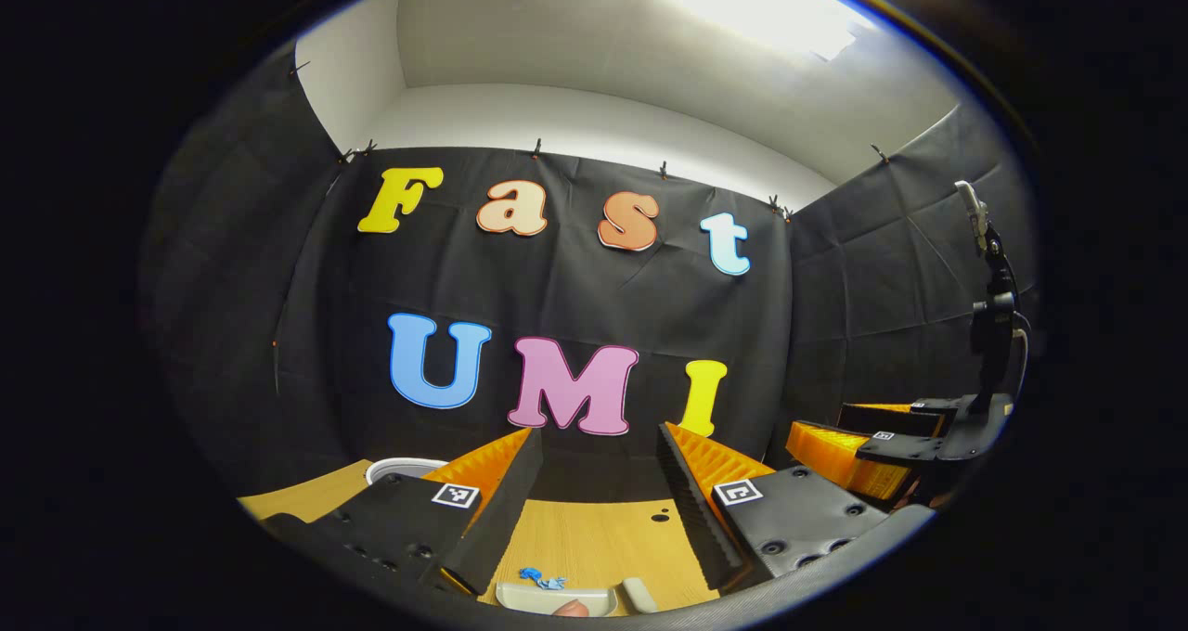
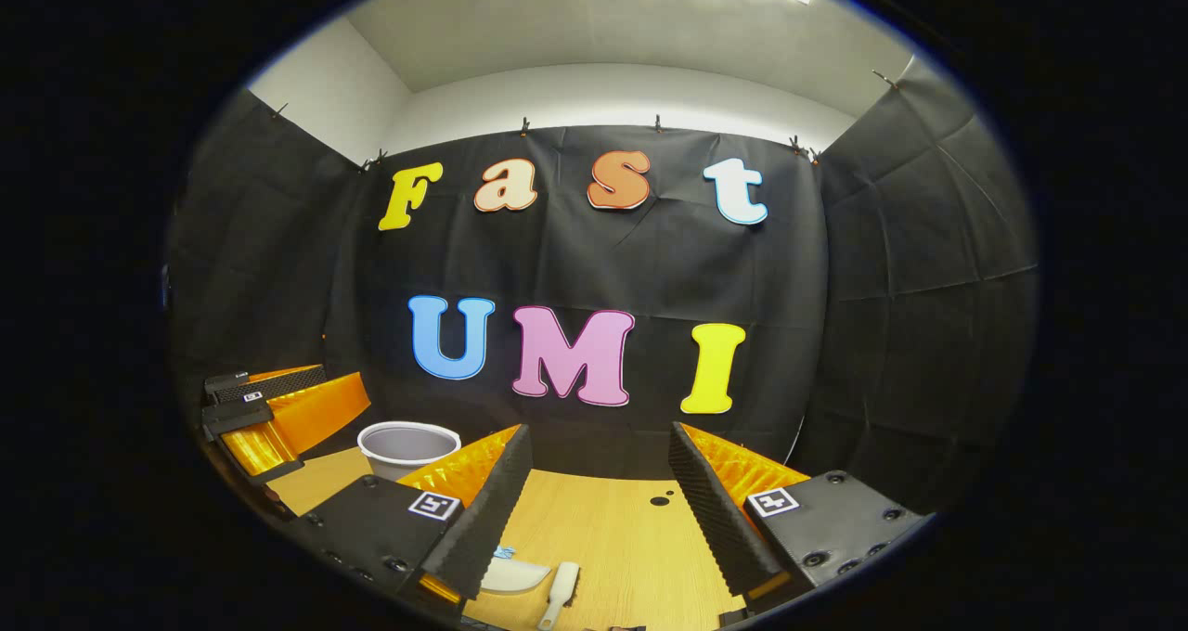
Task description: Pick up the small broom and dustpan from the desktop, sweep the trash into the dustpan with the broom, and then empty the trash into the garbage bin.
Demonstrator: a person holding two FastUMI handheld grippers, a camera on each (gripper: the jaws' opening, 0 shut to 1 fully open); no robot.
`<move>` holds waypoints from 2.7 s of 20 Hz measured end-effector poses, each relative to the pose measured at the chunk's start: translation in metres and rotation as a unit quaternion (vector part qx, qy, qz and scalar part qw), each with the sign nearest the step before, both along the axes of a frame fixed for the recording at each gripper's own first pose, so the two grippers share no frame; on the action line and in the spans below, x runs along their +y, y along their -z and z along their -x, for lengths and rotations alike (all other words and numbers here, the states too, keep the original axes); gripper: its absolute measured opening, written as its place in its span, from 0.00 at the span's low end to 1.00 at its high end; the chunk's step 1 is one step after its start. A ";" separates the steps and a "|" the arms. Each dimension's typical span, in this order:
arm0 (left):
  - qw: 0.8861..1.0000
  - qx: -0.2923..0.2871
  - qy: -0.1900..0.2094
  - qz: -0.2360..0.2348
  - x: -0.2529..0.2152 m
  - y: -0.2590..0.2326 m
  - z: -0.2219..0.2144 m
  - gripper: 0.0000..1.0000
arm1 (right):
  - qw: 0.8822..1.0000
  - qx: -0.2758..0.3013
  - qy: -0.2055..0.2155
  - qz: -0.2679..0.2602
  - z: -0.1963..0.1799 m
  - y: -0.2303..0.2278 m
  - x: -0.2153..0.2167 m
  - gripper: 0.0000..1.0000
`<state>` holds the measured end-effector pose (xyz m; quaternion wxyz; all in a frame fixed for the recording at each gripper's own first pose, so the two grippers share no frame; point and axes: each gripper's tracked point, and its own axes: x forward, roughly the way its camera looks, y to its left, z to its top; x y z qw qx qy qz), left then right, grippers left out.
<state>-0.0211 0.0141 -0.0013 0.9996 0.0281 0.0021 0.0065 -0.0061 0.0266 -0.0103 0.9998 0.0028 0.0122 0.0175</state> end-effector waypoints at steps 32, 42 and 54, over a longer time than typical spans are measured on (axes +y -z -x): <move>0.992 0.122 0.007 0.003 0.018 0.078 -0.012 0.75 | 0.996 0.084 0.001 -0.032 -0.031 0.073 0.015 0.96; 0.931 0.363 -0.002 0.027 0.024 0.226 -0.004 0.75 | 0.975 0.213 -0.041 -0.054 -0.054 0.191 0.027 0.96; 0.720 0.687 -0.080 0.061 0.017 0.329 0.025 0.77 | 0.833 0.529 -0.128 -0.100 -0.034 0.390 0.031 0.97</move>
